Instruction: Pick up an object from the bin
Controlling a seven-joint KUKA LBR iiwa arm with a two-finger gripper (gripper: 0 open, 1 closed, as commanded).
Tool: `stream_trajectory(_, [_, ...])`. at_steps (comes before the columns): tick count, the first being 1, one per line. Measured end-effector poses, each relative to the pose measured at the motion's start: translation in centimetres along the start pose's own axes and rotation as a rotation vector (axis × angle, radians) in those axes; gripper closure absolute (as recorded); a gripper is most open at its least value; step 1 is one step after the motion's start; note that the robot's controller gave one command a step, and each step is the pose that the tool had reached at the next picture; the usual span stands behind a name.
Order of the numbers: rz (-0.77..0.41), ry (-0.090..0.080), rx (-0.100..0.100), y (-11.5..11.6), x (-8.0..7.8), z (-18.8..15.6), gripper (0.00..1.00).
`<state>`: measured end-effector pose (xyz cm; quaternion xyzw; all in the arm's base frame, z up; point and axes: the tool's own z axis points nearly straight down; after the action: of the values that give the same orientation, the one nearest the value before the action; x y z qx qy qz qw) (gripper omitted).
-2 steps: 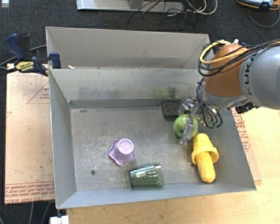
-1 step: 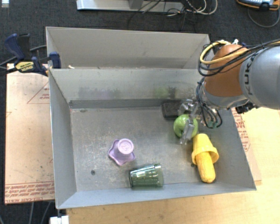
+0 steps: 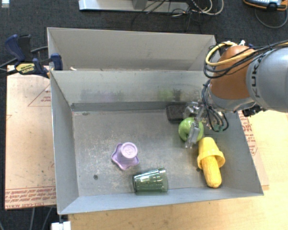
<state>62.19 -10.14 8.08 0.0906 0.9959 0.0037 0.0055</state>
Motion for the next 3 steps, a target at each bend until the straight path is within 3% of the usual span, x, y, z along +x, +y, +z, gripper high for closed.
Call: stream_trajectory(3, [0.0,0.0,0.0,0.01,0.0,0.0,1.0])
